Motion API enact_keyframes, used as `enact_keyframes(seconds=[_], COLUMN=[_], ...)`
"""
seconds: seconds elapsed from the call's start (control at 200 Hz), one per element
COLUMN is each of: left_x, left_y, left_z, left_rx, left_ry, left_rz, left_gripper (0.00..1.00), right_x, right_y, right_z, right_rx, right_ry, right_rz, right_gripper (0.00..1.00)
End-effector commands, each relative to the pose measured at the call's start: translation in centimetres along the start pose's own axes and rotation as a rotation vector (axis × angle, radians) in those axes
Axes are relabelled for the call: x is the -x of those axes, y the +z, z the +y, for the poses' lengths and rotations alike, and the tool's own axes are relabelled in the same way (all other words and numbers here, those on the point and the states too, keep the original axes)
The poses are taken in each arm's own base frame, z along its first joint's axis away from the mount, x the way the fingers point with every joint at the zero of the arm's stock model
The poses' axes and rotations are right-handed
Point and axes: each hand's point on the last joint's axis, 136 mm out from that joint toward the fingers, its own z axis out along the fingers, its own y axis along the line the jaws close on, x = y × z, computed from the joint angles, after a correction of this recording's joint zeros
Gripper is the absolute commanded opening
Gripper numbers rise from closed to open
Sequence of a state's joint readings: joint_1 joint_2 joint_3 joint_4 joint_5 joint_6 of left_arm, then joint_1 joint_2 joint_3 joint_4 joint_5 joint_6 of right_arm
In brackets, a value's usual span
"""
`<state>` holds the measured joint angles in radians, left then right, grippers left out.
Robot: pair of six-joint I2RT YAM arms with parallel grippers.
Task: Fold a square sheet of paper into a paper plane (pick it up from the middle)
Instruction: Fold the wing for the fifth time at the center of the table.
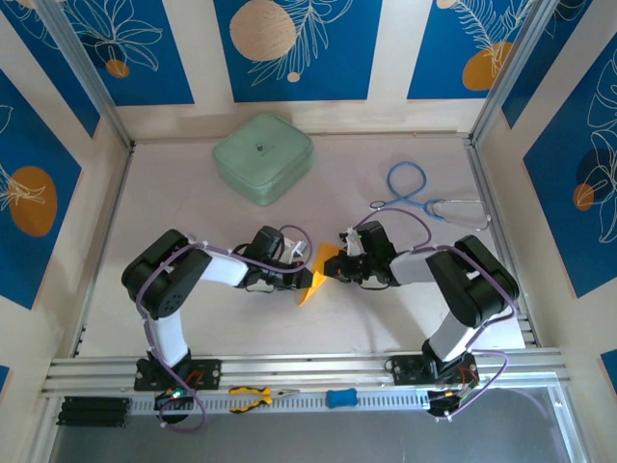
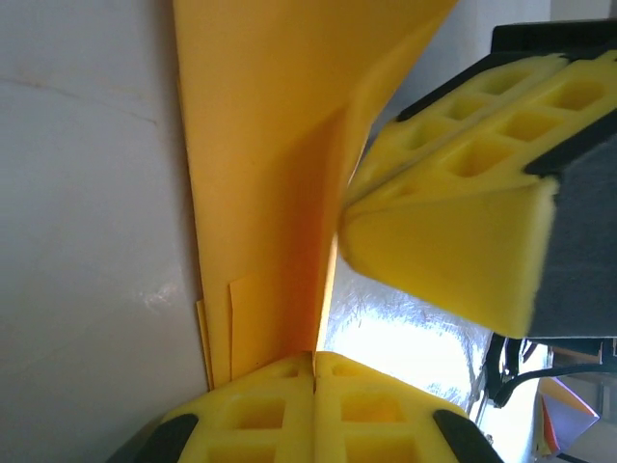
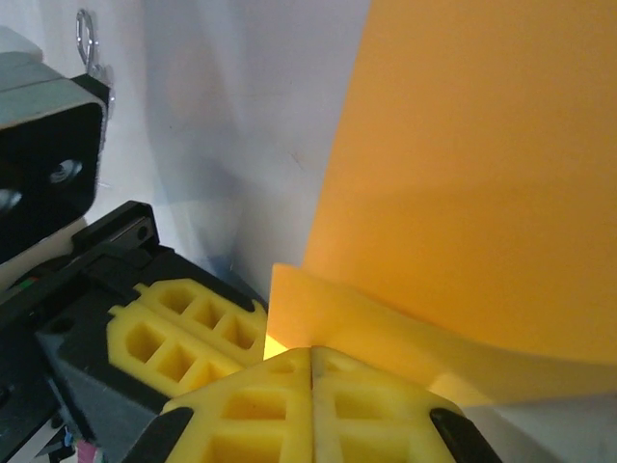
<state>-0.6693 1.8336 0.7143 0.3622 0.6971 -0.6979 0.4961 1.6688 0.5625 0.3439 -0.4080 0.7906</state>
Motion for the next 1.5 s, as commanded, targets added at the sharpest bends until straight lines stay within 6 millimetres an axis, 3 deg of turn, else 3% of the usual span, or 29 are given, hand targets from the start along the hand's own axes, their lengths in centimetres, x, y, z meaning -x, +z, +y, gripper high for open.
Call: enact_keyframes(seconds=[0.0,0.25,0.38,0.55,0.785,0.95,1.24,1.335,1.435,1.495], left_x=[-0.9,-1.0,-1.2,-2.5,-4.2,-4.9,-5.9,-6.3,-6.6,-6.9], left_y=[-0.3,-0.5,-0.7,-1.2,-1.4,-1.4,-1.1,-1.3,-1.6,-1.7], left_z=[2.4,2.9,2.8,2.5,0.7,0.7,0.6,1.0,1.5,1.7], left_rx=[0.114,0.144,0.152,0.138,0.062,0.072,0.074,0.107,0.142,0.151], left_ry=[-0.042,-0.051,-0.050,-0.058,-0.039,-0.034,-0.026,-0.026,-0.029,-0.030], left_rz=[0.011,0.014,0.022,0.050,0.125,0.152,0.203,0.215,0.221,0.225], left_gripper=[0.00,0.00,0.12,0.20,0.18,0.16,0.00,0.00,0.13,0.14], right_x=[0.4,0.2,-0.2,-0.6,-0.6,-0.7,-0.9,-0.9,-0.9,-0.9], right_y=[0.7,1.5,1.9,2.2,2.2,2.2,2.1,2.1,2.1,2.1], right_z=[0.5,-1.4,-2.4,-3.4,-3.6,-3.6,-4.1,-4.1,-4.3,-4.3], right_rx=[0.017,-0.043,-0.070,-0.110,-0.126,-0.135,-0.159,-0.164,-0.169,-0.171], right_ry=[-0.001,0.063,0.099,0.138,0.144,0.144,0.155,0.159,0.161,0.161], right_rz=[0.009,0.022,0.036,0.056,0.060,0.065,0.070,0.070,0.070,0.070], right_gripper=[0.07,0.07,0.07,0.07,0.07,0.07,0.07,0.07,0.07,0.07])
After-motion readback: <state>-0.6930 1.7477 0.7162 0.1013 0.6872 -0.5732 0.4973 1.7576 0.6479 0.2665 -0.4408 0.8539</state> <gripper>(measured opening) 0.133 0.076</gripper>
